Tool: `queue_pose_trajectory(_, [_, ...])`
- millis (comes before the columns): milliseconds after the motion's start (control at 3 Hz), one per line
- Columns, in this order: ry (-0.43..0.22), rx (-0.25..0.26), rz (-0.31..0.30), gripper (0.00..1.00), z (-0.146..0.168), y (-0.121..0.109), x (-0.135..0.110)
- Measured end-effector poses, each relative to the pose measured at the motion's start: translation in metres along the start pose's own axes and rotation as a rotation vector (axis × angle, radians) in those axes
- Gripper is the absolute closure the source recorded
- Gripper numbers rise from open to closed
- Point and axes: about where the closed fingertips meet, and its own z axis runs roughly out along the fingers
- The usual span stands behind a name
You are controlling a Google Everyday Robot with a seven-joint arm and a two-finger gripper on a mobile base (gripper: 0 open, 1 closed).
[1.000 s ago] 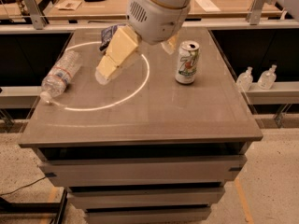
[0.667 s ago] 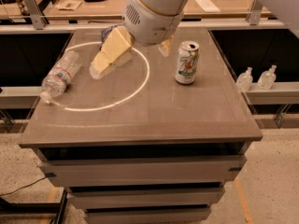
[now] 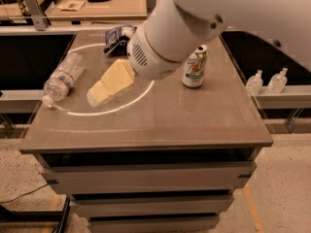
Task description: Place water bottle upright
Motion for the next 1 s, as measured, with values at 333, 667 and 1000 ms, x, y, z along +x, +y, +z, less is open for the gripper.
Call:
queue_pose_trajectory(333, [-0.079,0.012,-0.039,0.00,0.021,0.023,0.002])
queue_pose_trajectory(667, [-0.247,-0.009,-0.041,0.00,0.036,0.039,-0.049])
queue_pose_trajectory(1000, [-0.247,-0.009,-0.041,0.00,0.036,0.039,-0.049])
